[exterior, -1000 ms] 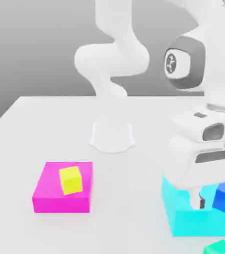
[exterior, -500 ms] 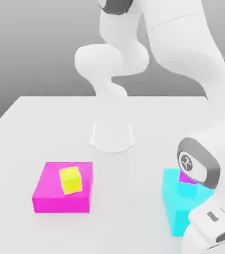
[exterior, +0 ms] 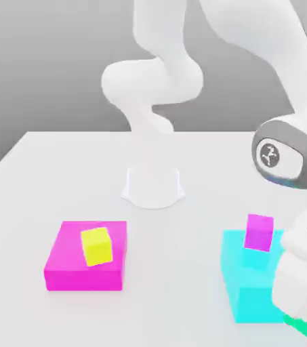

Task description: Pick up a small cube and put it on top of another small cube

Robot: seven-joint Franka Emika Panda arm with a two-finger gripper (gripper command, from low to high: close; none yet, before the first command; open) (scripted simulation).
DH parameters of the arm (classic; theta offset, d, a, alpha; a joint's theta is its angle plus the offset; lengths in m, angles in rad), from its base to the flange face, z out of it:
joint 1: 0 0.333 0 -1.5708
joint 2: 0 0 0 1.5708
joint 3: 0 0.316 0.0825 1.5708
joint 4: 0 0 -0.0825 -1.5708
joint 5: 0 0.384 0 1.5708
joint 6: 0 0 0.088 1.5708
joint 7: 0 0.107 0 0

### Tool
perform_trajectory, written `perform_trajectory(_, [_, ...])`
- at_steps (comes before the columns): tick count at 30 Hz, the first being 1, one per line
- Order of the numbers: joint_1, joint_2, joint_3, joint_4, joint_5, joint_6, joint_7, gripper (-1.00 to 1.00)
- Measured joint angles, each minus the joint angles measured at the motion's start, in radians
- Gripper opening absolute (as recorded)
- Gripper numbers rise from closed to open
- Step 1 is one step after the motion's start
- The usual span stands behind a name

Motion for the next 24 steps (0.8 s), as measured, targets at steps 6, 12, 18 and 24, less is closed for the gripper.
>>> perform_trajectory(6, [-0.001, -0.223, 0.051, -0.17, 0.144, -0.054, -0.295, -1.0])
perform_trajectory(12, [0.076, -0.448, 0.019, -0.342, 0.283, -0.12, -0.587, -1.0])
perform_trajectory(18, [0.144, -0.565, -0.012, -0.48, 0.356, -0.113, -0.779, -1.0])
perform_trajectory(24, [0.138, -0.461, -0.001, -0.522, 0.34, 0.031, -0.771, 1.0])
